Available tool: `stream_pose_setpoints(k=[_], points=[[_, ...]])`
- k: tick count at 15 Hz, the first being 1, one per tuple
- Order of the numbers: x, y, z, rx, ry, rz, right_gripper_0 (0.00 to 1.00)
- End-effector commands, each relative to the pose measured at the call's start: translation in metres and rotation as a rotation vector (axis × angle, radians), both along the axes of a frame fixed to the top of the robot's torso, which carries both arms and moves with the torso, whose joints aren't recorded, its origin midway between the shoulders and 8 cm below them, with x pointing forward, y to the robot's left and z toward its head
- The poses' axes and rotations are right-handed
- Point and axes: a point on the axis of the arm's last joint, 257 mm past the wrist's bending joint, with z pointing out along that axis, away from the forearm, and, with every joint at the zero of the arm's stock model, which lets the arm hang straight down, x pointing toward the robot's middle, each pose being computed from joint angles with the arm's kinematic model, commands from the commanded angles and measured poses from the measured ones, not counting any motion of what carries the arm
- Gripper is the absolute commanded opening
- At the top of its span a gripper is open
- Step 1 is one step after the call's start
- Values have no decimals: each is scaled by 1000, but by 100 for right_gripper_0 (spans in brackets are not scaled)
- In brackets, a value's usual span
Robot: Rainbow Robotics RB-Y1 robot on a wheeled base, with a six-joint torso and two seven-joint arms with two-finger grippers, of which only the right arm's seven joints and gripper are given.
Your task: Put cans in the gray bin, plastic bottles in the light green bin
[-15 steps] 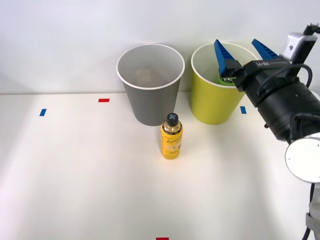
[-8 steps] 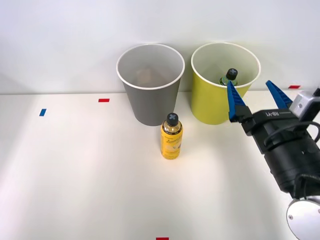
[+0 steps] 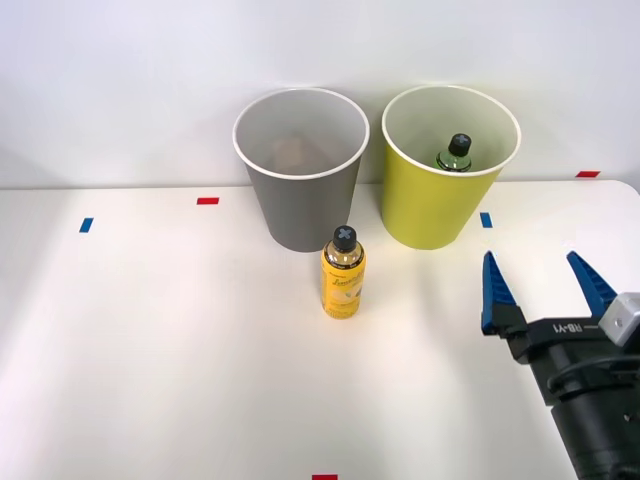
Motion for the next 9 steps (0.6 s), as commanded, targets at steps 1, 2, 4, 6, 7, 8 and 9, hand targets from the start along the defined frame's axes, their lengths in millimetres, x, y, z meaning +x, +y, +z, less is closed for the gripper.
stream_pose_setpoints(k=[1,2,4,6,7,8,9], points=[[-18,-6,-23,-53,50,-27,100],[-23,-9,-29,-67,64,-37,100],[-30,-13,-39,-99,90,-50,100],[-33,-24,-56,-131,95,-87,100],[-31,-30,-65,-150,72,-113,100],[-28,-33,-71,-165,51,-131,100],[-25,-37,-78,-193,33,-148,100]])
